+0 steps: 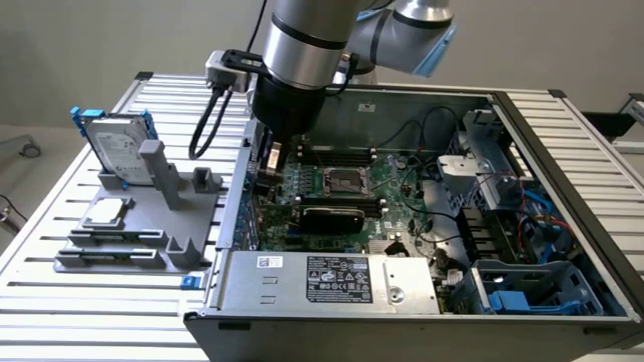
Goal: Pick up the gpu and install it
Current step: 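Press down on the gpu until it lock into place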
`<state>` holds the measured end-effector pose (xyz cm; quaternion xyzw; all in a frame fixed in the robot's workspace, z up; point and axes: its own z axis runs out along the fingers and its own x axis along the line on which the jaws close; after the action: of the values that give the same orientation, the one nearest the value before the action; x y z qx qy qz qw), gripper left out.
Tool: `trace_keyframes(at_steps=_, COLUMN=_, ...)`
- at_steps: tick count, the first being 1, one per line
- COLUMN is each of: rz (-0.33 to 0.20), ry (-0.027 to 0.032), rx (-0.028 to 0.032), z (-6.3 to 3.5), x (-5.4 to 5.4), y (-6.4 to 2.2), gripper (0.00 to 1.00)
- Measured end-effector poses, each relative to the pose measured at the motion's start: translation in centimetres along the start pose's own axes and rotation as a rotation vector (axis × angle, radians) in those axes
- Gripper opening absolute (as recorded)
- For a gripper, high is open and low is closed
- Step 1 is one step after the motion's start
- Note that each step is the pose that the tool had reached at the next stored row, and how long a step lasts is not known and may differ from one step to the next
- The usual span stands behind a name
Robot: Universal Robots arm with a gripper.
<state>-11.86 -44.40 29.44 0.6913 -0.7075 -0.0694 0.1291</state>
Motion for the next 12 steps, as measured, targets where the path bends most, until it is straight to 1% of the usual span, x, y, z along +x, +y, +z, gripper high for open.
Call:
trace_keyframes(at_steps=6, rz=0.021, ry=-0.0063, rx=-0.0032, z=-0.1, x=0.0, y=0.04, gripper=0.11)
trace_keyframes(at_steps=12, rz=0.039, ry=-0.0112, rx=-0.0056, z=-0.12, x=0.01, y=0.04, gripper=0.11)
